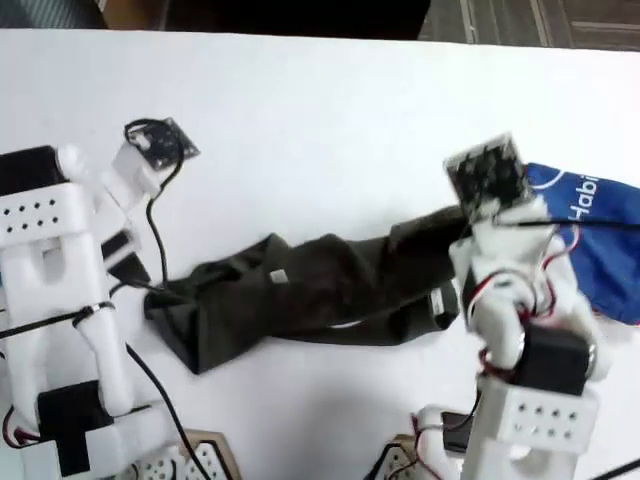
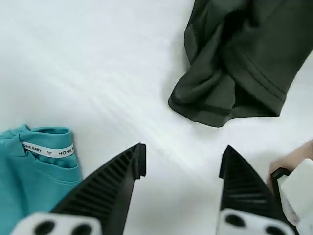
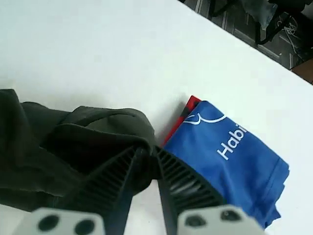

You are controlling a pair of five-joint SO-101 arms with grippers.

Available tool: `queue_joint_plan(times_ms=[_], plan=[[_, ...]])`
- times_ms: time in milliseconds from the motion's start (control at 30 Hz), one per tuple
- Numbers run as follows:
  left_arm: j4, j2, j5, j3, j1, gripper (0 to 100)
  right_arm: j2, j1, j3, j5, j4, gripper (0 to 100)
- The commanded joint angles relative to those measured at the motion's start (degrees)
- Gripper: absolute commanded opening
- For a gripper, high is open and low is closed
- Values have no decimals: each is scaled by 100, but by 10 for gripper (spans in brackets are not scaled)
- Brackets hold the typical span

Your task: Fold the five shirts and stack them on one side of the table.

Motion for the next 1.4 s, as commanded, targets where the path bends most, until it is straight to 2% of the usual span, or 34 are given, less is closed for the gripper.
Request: queue_joint_plan(times_ms=[0,233,533,733,933,1133,1233,1367], plan=[[-466,290,466,101,88,268,-752,75,659,26,-119,21],[-1284,1758,695,1218,695,265,-1367,75,1802,176,-681,21],[-1530,2207,1459,163,1802,237,-1385,84,2242,176,-901,21],[-1714,2804,1916,-171,2224,234,-1376,84,2242,176,-901,21],[-1512,3051,1890,233,2400,234,-1367,84,2242,176,-901,21],[-756,2347,1890,277,2488,234,-1367,84,2242,176,-901,21],[-466,2022,1644,312,2488,234,-1367,84,2242,176,-901,21],[-615,1996,1530,681,2488,234,-1367,84,2242,176,-901,21]])
